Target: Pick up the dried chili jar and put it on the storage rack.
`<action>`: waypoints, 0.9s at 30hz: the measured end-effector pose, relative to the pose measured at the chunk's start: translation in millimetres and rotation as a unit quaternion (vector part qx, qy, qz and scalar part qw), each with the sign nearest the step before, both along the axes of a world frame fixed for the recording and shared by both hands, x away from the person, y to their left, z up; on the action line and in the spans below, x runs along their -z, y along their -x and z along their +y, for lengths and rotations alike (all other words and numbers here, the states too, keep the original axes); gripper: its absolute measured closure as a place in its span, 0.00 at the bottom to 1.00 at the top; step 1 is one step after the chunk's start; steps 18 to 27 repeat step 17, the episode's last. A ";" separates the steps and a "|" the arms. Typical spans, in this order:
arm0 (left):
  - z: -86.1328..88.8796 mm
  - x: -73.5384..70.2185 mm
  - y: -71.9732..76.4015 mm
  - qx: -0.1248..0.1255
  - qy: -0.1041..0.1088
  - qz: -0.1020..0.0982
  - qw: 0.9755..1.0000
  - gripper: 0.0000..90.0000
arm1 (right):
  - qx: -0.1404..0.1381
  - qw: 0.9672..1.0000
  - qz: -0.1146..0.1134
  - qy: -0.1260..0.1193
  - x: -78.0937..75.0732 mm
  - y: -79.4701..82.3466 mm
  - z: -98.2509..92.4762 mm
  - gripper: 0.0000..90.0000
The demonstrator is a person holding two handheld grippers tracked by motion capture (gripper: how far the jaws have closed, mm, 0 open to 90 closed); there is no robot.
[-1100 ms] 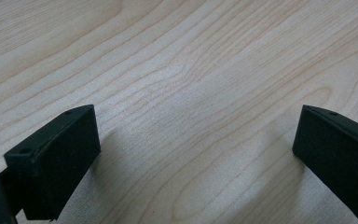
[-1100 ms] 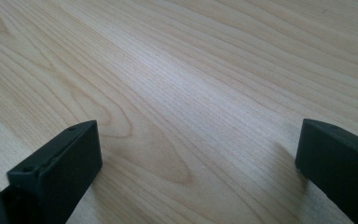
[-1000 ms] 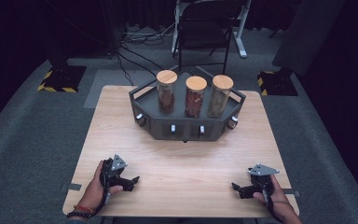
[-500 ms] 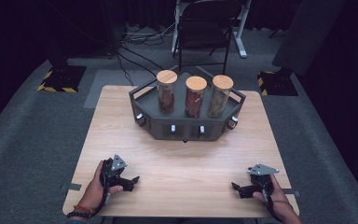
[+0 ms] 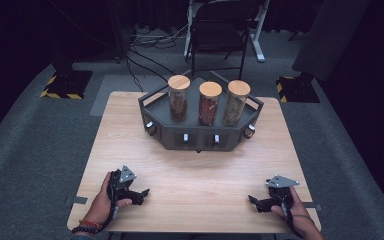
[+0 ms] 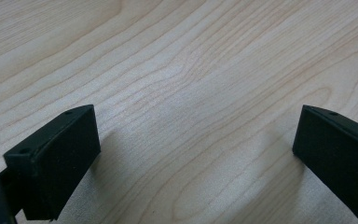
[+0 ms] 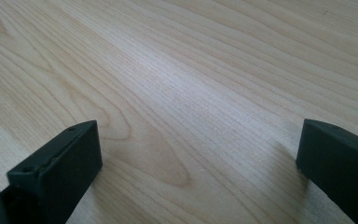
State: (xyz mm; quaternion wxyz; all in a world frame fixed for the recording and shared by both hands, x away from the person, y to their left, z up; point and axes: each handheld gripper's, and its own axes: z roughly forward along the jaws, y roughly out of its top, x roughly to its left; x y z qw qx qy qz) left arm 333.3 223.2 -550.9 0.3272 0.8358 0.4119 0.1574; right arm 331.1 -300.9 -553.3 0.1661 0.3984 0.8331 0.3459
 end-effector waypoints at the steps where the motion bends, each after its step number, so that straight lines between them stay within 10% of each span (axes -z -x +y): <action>1: 0.0 0.0 0.0 0.000 0.000 0.000 1.000 0.00 | 0.000 1.000 0.000 0.000 0.0 0.0 0.0 0.00; 27: -0.1 0.0 -0.9 0.003 0.000 0.000 1.000 0.00 | 0.000 1.000 0.000 0.000 0.0 0.0 0.0 0.00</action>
